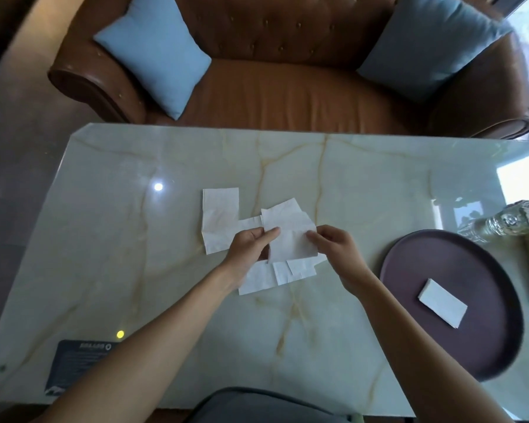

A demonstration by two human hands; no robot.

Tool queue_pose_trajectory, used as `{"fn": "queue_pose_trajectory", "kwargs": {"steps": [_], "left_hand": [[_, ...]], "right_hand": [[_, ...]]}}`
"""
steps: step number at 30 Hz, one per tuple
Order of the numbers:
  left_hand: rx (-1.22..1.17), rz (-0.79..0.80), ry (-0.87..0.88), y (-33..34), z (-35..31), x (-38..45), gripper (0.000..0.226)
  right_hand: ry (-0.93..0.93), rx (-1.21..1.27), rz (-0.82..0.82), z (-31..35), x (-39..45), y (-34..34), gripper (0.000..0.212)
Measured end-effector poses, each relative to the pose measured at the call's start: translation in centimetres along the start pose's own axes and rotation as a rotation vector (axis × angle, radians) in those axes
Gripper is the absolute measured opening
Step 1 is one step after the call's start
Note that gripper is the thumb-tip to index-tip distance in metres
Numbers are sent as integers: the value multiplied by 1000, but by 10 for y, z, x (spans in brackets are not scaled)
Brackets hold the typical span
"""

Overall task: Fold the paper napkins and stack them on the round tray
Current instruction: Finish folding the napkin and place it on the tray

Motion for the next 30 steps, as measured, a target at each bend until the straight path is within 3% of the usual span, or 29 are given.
{"fn": "queue_pose_trajectory", "kwargs": {"steps": [3, 16, 27, 30], "left_hand": [[17, 28, 54, 6, -17, -12, 19], [46, 92, 178, 13, -44, -40, 15], [62, 179, 216, 8, -61, -48, 54], [125, 188, 284, 11, -71, -50, 57]], "right_hand": [[-29, 59, 18, 12, -8, 3, 26], [-16, 236, 67, 30, -26, 13, 15], [67, 312, 77, 25, -22, 13, 27], [133, 245, 152, 25, -23, 21, 52]]}}
Point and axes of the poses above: each hand's wrist, its own x-axis towards the middle knuckle, its own y-axis out of the palm, z = x × y, the point moved 10 cm from there along x, towards the middle knuckle, and after that the axes turned 8 degrees about -x, right-handed, at the moved point
